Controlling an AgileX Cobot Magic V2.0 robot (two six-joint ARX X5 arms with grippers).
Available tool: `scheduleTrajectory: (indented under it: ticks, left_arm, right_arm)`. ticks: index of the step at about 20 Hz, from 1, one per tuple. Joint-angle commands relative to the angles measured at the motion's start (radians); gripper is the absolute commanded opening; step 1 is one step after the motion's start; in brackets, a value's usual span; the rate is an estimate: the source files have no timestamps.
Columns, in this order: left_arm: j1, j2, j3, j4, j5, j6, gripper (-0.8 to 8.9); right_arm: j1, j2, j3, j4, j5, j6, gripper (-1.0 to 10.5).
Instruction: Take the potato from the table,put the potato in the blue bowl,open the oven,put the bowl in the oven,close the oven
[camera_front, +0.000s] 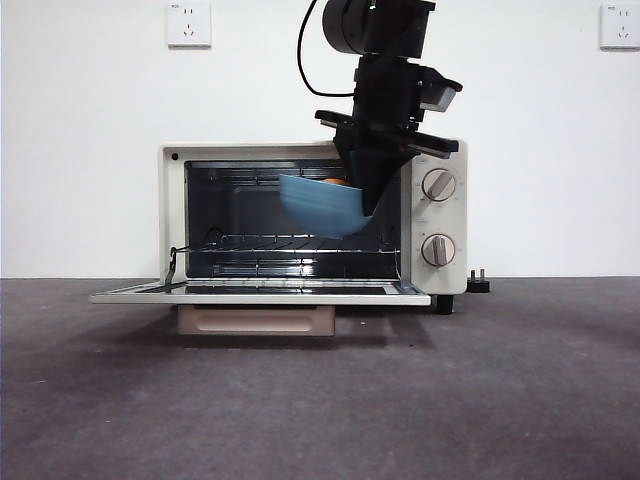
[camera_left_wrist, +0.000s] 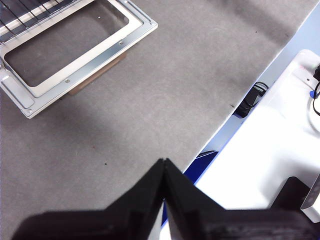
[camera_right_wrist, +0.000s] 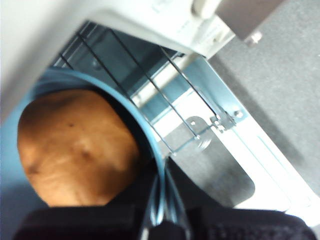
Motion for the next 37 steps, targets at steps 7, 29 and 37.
scheduleTrajectory:
  ticks: [7,29,37]
  left_arm:
    - [-0.002,-0.003,-0.005,0.004,-0.003,0.005,-0.06]
    - [-0.002,-0.003,-0.005,0.004,-0.003,0.011,-0.06]
    - [-0.002,-0.004,-0.005,0.004,-0.003,0.011,-0.06]
  right_arm:
    - [0.003,0.024,0.005,0.022,0.027,0.015,0.1]
    - [0.016,0.019,0.032,0.052,0.027,-0.061,1.4]
    - [0.025,0.019,0.057,0.033,0.050,-0.076,1.4]
